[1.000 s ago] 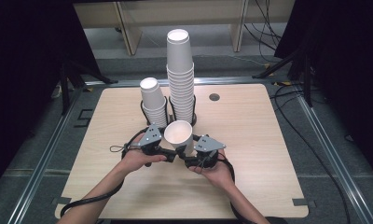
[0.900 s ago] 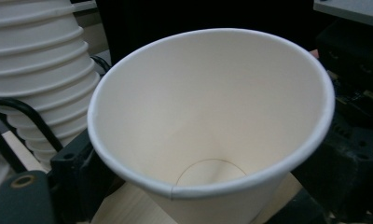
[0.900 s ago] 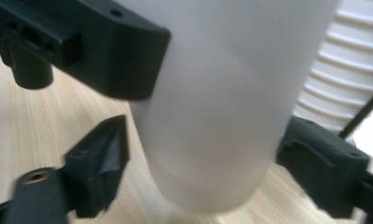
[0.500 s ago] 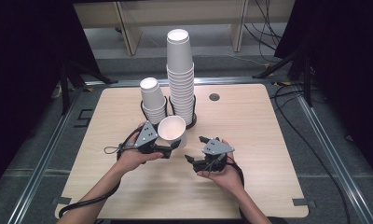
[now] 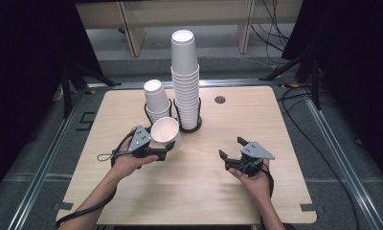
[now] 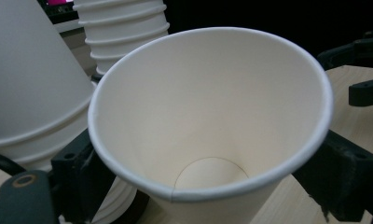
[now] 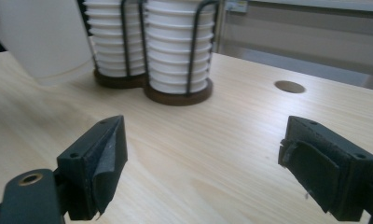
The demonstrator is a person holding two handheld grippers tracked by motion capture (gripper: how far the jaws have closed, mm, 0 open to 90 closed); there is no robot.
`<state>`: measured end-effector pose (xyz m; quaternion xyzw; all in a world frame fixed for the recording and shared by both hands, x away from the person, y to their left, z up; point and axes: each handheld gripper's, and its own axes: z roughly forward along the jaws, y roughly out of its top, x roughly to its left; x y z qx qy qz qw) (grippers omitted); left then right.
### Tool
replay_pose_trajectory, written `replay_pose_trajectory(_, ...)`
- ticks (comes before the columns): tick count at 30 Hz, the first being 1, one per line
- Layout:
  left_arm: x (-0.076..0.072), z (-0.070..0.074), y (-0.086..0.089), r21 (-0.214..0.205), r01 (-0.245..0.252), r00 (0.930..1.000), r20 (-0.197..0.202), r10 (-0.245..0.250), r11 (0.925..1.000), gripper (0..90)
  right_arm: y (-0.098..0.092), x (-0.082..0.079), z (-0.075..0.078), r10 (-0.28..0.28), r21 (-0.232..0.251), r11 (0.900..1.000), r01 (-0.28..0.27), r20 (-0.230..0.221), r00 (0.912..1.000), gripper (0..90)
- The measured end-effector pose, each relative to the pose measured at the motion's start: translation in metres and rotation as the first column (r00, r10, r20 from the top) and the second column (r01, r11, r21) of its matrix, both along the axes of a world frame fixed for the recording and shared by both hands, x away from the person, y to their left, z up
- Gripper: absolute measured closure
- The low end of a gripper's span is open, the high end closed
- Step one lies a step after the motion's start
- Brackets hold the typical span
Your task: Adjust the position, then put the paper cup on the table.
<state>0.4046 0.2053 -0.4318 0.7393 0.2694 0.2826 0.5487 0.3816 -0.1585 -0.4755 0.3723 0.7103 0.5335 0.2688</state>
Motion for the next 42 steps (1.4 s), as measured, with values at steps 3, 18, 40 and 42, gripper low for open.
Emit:
replay_pose_trajectory(3,0.001,-0.001,0.001,0.007,-0.013,0.9999,0.004,0.013,0.9999,12.7,-0.006,0.001,0.002,-0.019,-0.013,0.9997,0.020,0.031,0.9993,14.9)
replay_pose_trajectory(18,0.002,-0.007,0.011,0.005,-0.092,0.9954,0.026,0.092,0.9958,12.7,-0.011,0.004,0.004,-0.041,-0.005,0.9991,0.041,0.048,0.9980,14.9)
replay_pose_trajectory(40,-0.008,-0.045,0.027,0.051,-0.183,0.9821,-0.035,0.185,0.9818,12.6,-0.008,0.001,0.007,-0.056,-0.005,0.9984,0.056,0.036,0.9978,14.9)
replay_pose_trajectory(42,-0.006,-0.045,0.028,0.042,-0.189,0.9814,-0.024,0.191,0.9810,12.5,-0.007,0.001,0.006,-0.055,0.008,0.9985,0.055,0.025,0.9982,14.9)
